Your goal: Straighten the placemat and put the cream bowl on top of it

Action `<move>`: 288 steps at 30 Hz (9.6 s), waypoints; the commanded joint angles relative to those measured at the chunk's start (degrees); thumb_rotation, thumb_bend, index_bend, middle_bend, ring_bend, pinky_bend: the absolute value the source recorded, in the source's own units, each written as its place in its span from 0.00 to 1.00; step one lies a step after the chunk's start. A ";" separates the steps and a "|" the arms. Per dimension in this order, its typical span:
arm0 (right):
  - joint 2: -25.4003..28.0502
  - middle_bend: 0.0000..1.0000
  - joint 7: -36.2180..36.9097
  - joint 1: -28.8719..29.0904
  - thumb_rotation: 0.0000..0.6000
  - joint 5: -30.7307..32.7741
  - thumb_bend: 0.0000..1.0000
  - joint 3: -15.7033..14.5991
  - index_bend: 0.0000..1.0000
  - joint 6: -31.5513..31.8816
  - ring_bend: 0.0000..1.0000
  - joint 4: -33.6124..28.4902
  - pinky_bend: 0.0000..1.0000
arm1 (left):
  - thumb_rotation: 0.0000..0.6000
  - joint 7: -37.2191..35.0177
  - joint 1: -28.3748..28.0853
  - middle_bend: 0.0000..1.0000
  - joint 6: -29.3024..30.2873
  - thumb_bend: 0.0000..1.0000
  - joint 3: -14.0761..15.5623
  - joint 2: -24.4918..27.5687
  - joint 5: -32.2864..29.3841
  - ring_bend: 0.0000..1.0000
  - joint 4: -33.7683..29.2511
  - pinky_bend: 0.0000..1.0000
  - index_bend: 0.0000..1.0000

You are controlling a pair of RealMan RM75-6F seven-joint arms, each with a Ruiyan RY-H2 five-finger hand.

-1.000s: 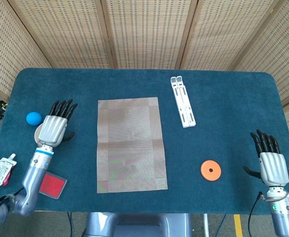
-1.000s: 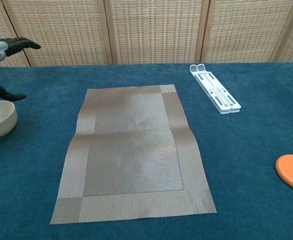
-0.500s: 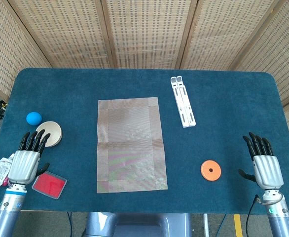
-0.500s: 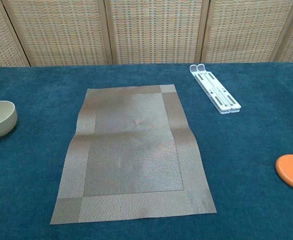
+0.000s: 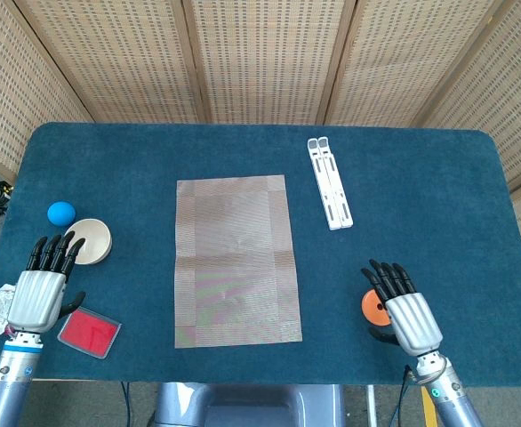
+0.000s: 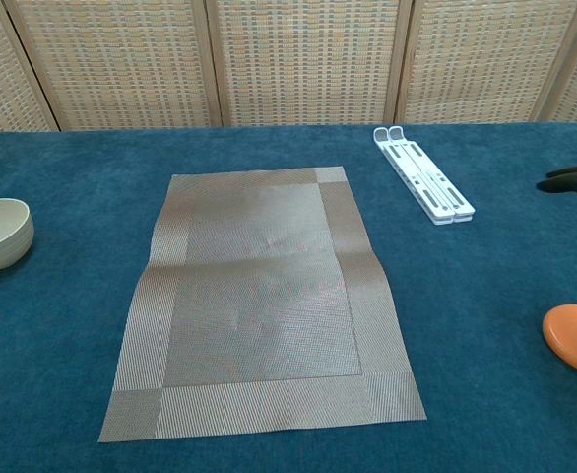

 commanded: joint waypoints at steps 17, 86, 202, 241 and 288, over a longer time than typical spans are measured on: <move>-19.99 0.00 -4.06 5.13 1.00 6.13 0.01 0.15 0.01 -11.24 0.00 5.34 0.00 | 1.00 -0.50 0.56 0.00 -2.55 0.24 -1.99 -0.08 -1.55 0.00 0.80 0.00 0.04; -34.17 0.00 10.61 6.73 1.00 -0.13 0.38 -0.23 0.22 -0.55 0.00 23.23 0.00 | 1.00 -0.24 1.54 0.00 -4.57 0.23 -4.06 -1.69 -2.27 0.00 2.40 0.00 0.04; -1.04 0.00 17.25 -1.19 1.00 12.11 0.27 11.79 0.08 10.63 0.00 16.16 0.00 | 1.00 14.19 -11.17 0.00 -16.86 0.05 -10.72 -7.50 -6.04 0.00 0.06 0.00 0.06; 0.37 0.00 23.84 -1.14 1.00 15.26 0.26 13.84 0.08 8.14 0.00 18.32 0.00 | 1.00 15.51 -36.42 0.00 -37.51 0.07 -13.61 -35.18 -18.34 0.00 38.06 0.00 0.08; 0.67 0.00 24.64 -1.33 1.00 14.17 0.26 13.67 0.10 9.08 0.00 17.05 0.00 | 1.00 -9.15 -36.55 0.00 -24.60 0.54 -7.99 -40.26 -0.23 0.00 49.52 0.00 0.65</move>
